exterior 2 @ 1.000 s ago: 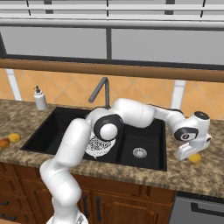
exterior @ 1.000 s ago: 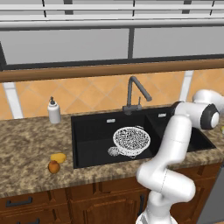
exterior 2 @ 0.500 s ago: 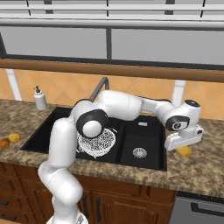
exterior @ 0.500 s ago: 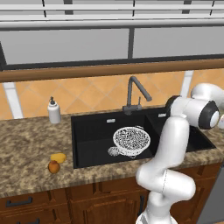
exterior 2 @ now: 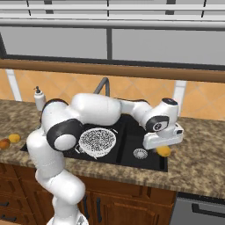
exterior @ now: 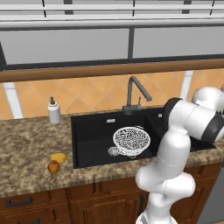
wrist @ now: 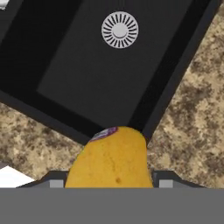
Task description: Put the colander in the sink, put the peach, mango, mango in the colander, and turn on the sink faucet and pour water over the colander.
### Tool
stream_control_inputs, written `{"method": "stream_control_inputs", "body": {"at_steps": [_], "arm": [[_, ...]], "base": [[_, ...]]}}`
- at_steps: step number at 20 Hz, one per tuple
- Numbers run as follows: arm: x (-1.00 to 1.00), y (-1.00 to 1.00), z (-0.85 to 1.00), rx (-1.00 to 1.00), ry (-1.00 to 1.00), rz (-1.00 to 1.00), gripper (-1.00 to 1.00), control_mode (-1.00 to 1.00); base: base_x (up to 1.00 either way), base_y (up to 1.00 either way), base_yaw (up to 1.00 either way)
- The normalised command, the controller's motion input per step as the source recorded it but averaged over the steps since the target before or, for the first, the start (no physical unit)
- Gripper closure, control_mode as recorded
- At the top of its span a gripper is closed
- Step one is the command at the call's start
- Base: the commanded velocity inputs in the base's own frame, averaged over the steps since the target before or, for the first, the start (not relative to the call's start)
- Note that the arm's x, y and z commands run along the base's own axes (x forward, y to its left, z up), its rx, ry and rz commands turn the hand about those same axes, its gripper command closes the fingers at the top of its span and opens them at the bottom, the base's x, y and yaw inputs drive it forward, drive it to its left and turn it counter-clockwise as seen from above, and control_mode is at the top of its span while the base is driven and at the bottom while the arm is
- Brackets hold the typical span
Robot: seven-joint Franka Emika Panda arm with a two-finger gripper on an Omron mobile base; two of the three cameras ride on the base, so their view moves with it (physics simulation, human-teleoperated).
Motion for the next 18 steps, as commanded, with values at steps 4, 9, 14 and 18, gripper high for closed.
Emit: {"method": "stream_control_inputs", "body": {"at_steps": [4, 9, 14, 18], "arm": [[0.0, 1.0, 0.09, -0.02, 0.0, -0.06, 1.0, -1.0], [0.0, 1.0, 0.02, -0.01, 0.03, -0.06, 1.0, -1.0], [0.17, 0.82, 0.0, 0.0, 0.01, -0.04, 1.0, -1.0], [0.18, 0.63, 0.0, 0.0, 0.0, -0.02, 1.0, -1.0]], "base": [[0.0, 0.0, 0.0], [0.0, 0.0, 0.0], [0.0, 0.0, 0.0], [0.0, 0.0, 0.0]]}}
